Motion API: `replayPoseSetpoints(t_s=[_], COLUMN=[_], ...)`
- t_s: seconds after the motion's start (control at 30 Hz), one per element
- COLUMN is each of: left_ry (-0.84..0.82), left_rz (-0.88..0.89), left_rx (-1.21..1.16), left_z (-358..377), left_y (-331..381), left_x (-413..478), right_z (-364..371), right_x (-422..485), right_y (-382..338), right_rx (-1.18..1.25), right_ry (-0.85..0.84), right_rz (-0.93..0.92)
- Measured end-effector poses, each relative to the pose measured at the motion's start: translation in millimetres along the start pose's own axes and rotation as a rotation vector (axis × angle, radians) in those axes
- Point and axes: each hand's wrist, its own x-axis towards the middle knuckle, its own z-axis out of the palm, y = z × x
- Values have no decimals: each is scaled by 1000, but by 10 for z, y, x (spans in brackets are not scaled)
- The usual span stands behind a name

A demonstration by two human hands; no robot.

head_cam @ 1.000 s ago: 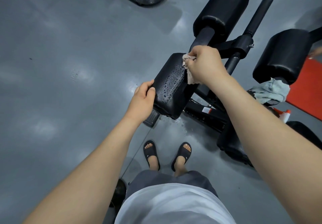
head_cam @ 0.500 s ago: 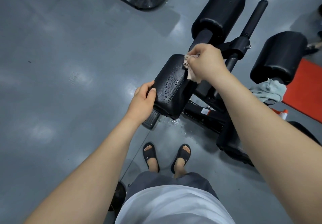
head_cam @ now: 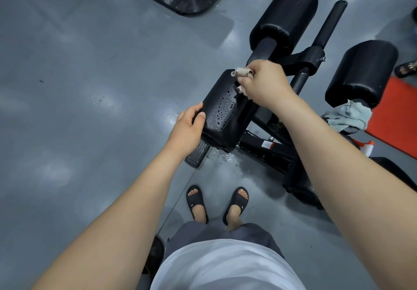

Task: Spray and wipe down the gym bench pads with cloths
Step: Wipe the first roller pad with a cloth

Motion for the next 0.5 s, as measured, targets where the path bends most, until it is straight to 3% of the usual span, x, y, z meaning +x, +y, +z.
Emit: replayPoseSetpoints(t_s=[0.27, 0.5], left_ry=[2, -17], left_rz=[2, -18], left_rx=[-15, -72], left_z=[-5, -27], left_y=[2, -66], left_x=[-44, -9], right_z=[275, 410], right_x=[-283, -781], right_y=[9, -60], right_rx=[-69, 58], right_ry=[-14, -163], right_rz=[-84, -183])
